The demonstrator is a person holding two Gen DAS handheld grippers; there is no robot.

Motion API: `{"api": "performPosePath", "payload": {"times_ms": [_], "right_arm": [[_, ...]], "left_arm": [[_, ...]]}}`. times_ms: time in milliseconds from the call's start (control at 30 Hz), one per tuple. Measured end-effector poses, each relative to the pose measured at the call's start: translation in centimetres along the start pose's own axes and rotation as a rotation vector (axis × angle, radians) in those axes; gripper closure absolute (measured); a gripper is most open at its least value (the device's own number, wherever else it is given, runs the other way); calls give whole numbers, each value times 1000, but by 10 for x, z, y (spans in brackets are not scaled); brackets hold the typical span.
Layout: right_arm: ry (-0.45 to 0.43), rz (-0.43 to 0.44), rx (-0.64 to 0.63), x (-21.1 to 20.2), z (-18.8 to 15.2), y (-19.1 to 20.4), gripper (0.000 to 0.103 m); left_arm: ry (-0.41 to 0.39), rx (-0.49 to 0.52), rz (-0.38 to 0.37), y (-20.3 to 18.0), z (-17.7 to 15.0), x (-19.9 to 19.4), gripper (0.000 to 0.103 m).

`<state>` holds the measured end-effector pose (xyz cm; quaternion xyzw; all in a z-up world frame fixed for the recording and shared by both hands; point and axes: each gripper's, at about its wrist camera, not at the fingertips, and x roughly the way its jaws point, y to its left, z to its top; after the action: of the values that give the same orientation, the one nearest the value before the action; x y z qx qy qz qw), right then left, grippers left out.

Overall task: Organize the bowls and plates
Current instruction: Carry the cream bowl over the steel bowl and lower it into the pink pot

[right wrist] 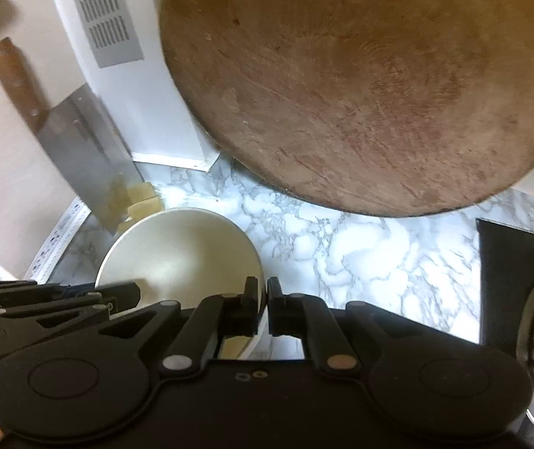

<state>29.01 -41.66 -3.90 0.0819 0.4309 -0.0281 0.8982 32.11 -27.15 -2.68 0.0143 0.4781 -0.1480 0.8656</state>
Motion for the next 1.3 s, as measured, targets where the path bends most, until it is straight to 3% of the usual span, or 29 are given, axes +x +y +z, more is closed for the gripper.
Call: {"api": "performPosePath", "payload": {"times_ms": [633,1300], "right_arm": [[18,-2,18,-85,-83,21,96],[85,-9,40,-73,-131,28,96]], "left_arm": [[40,78,-41,-8,-82,-75,95],[100,120,-12,-7,-124,-58,95]]}}
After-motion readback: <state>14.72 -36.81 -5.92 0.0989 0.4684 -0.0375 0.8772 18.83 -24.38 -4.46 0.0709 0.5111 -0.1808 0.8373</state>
